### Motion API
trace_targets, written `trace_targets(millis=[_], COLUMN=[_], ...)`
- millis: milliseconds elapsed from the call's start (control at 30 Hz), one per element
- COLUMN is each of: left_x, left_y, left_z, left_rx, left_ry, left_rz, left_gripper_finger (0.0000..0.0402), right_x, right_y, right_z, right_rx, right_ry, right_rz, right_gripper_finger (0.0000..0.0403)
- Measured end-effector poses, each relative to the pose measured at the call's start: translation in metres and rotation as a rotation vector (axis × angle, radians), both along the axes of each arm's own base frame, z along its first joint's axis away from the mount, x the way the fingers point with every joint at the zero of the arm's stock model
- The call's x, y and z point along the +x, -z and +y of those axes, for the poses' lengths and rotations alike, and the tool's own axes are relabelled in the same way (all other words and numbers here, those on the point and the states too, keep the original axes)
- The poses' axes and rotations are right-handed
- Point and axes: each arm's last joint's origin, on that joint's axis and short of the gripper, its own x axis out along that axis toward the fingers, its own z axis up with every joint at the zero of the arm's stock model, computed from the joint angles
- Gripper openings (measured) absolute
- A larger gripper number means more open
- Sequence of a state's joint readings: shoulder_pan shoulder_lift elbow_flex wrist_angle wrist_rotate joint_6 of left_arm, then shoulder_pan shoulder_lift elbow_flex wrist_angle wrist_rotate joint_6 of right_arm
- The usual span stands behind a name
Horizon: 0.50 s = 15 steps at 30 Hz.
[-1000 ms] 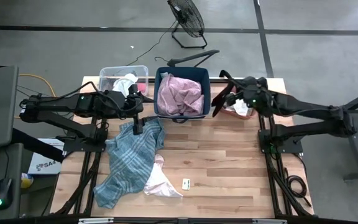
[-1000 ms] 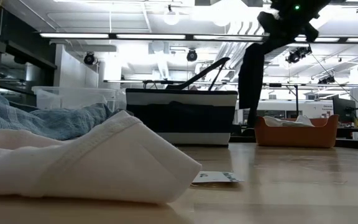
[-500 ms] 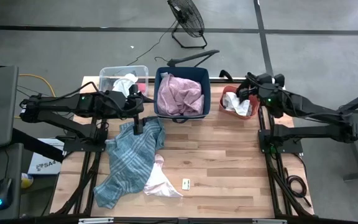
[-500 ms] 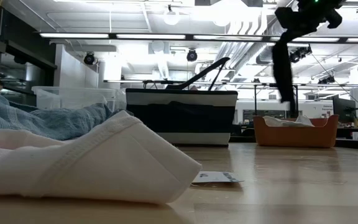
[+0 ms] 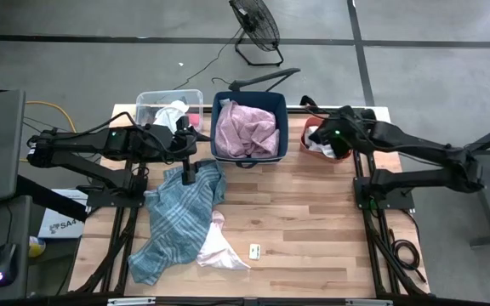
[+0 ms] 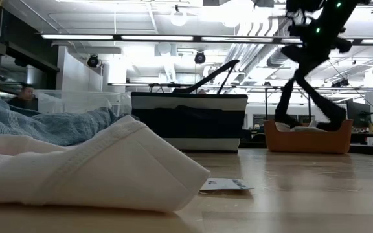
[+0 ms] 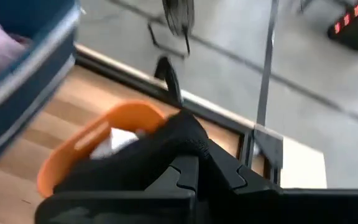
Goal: Pick & Place Cloths
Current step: Put the black sock into the orange bin
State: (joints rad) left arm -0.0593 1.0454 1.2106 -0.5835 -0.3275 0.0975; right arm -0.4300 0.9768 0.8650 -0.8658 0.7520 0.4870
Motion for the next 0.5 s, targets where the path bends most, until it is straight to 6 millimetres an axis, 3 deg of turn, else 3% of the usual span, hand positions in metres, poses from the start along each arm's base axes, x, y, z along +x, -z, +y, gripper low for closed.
trace_targets(millis=[500], left_x=[-0.001], left_y=[0.002], left_z=[0.000], left_rx=[-0.001], left_ry=[0.001], left_rz=[0.026], left_gripper_finger=[0.0285], right_x=[0.026], right_y=[0.060], right_z=[-0.043], right_rx=[0.374], right_ry=[0.137], right_rz=[0.082], right_gripper_finger=[0.0003])
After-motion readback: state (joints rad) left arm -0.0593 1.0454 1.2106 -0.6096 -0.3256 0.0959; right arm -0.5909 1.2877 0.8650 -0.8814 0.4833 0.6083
